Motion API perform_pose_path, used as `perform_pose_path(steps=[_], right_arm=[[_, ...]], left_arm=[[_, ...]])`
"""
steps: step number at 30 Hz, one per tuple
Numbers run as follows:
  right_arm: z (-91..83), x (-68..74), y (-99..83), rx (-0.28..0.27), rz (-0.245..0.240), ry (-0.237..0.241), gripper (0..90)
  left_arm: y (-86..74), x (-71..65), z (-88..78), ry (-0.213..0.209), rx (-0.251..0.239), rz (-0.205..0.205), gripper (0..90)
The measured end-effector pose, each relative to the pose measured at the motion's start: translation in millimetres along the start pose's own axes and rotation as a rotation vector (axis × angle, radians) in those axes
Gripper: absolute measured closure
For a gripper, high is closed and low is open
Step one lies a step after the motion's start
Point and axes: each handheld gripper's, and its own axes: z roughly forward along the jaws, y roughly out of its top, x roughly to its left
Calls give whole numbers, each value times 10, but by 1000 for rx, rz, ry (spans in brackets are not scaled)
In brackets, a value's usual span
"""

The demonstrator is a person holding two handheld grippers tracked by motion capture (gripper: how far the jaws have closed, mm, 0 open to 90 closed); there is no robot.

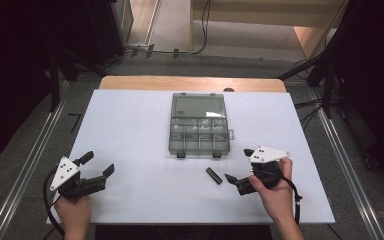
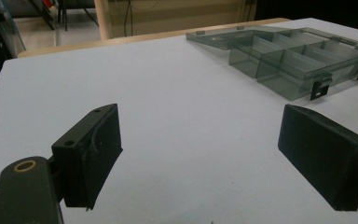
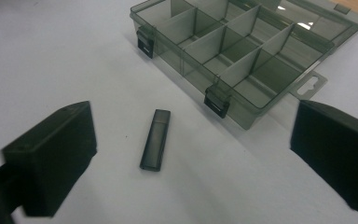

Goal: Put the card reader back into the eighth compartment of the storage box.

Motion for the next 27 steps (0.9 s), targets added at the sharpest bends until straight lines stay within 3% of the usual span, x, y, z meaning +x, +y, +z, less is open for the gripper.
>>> perform_pose_path(steps=[2,10,12,16,21,23,27], right_arm=[[41,26,5,13,11,-13,127],[210,72,13,92,22,65,147],[240,84,11,108,26,71,223],[315,113,4,150,35,86,291],[406,146,-5,202,46,52,409],[446,132,-29,208,79,84,487],[487,142,-45,232,80,93,570]], left_arm=[[0,2,1,0,-3,-4,137],[0,1,3,-1,-2,-3,137],[0,3,2,-1,-3,-5,137],[-1,10,-2,-2,-3,-7,137],[0,6,2,-2,-2,-5,137],[1,8,-1,-1,-1,-6,137],[-1,14,-5,-1,-4,-9,137]])
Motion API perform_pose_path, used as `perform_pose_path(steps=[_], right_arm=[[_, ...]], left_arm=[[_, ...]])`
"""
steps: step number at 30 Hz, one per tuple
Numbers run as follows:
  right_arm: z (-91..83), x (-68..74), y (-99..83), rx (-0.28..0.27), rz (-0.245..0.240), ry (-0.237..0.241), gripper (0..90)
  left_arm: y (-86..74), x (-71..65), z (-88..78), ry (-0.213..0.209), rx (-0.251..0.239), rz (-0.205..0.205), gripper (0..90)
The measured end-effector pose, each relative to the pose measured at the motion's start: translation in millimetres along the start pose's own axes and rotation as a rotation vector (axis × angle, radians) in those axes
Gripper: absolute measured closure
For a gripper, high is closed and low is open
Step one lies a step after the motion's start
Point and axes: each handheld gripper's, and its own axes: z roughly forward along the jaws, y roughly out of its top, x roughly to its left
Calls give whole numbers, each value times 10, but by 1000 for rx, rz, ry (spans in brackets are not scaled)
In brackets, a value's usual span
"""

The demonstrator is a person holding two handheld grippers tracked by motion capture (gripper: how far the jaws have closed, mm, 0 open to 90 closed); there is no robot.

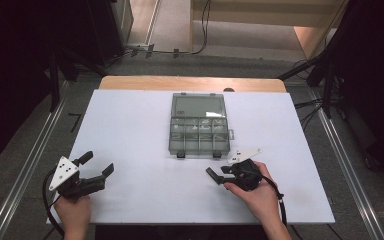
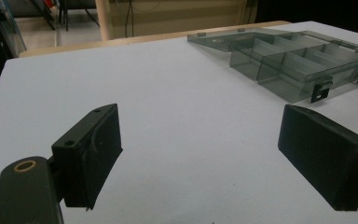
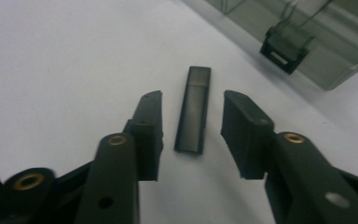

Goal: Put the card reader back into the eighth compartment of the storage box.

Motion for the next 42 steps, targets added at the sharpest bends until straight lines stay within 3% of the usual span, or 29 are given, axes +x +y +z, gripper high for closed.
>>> perform_pose_path(steps=[4,24,42], right_arm=[[73,12,9,33,14,-2,654],[244,58,7,83,15,-50,704],[56,-56,27,20,36,-46,710]], left_arm=[[1,-4,5,-1,1,3,137],[1,-1,5,-1,1,2,137],[1,0,6,-1,1,0,137]])
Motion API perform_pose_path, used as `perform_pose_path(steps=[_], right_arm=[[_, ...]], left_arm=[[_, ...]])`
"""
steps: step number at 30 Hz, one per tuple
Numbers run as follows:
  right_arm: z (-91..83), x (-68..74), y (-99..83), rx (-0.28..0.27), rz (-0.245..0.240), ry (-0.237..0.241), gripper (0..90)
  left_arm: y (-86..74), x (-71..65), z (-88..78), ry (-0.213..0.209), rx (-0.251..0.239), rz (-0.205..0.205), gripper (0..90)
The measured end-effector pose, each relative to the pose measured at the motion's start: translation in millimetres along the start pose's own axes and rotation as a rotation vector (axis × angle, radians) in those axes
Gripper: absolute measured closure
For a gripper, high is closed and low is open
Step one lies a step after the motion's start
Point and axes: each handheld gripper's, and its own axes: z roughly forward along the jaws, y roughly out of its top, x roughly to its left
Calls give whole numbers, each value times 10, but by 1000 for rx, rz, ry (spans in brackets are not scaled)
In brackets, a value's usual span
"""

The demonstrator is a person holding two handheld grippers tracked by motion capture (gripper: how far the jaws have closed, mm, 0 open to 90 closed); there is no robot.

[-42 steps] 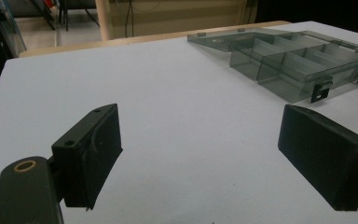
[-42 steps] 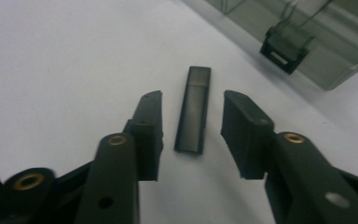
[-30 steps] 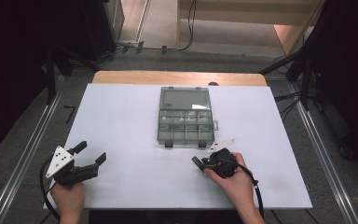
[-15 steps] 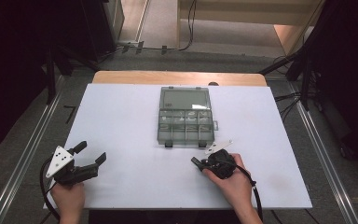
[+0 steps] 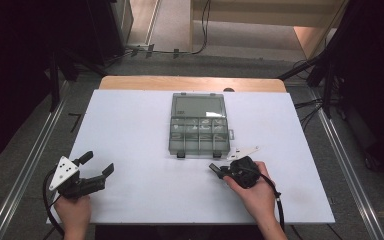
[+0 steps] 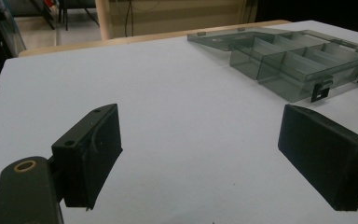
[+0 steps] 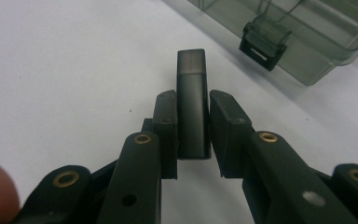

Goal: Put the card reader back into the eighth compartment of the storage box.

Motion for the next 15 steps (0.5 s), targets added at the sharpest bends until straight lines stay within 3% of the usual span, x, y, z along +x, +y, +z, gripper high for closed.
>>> perform_pose_path(steps=[15], right_arm=[[-169,-113,69,-42,25,16,710]], left_arm=[[-1,0,-4,0,1,1,137]])
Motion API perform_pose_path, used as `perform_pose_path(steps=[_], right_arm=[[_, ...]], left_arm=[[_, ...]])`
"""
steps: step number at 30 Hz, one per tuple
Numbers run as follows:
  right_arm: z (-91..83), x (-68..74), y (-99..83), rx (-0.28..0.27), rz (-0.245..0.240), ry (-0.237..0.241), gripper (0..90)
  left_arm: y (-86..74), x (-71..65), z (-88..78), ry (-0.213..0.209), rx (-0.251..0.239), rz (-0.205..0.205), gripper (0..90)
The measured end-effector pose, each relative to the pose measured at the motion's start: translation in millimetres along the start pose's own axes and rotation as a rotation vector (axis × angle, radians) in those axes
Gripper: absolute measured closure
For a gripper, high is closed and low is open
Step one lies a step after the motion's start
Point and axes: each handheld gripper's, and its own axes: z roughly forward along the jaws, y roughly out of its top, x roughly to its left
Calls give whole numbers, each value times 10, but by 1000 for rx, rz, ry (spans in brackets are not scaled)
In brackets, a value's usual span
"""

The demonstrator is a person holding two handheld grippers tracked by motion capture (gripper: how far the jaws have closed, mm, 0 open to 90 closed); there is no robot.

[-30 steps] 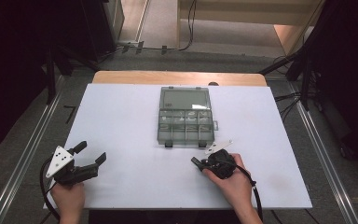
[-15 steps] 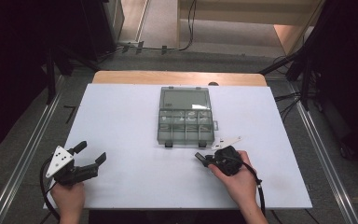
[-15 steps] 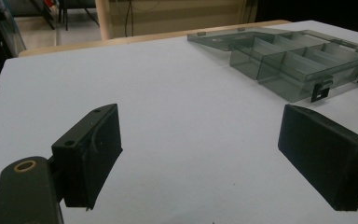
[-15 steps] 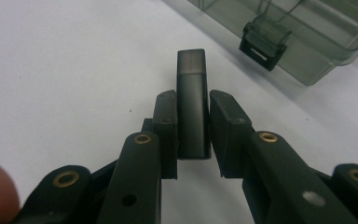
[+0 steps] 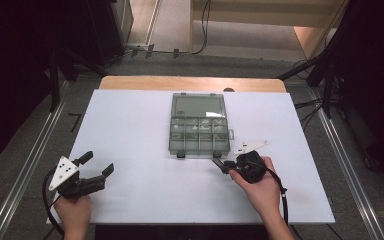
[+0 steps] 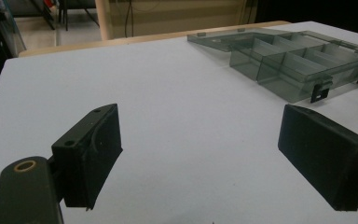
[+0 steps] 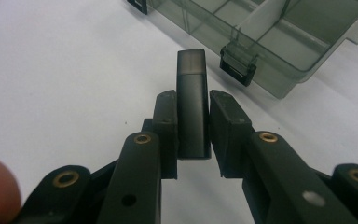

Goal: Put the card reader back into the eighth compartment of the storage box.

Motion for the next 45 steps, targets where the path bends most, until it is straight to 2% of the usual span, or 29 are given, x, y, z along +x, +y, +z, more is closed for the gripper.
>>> perform_pose_path(steps=[20,25,31,34,36,45], right_arm=[[-121,-84,134,-25,-9,-16,710],[-143,-100,163,-29,-4,-15,710],[-161,-129,201,-36,-6,-20,710],[-163,-132,213,-36,-5,-20,710],[-167,-133,230,-35,-3,-21,710],[-198,-159,309,-49,-13,-26,710]], left_arm=[[1,2,0,-6,2,0,137],[1,12,-12,12,-5,-12,137],[-3,24,-24,-28,-15,-16,137],[5,34,-8,1,3,-33,136],[4,39,-10,5,1,-44,136],[5,24,-11,8,4,-29,134]])
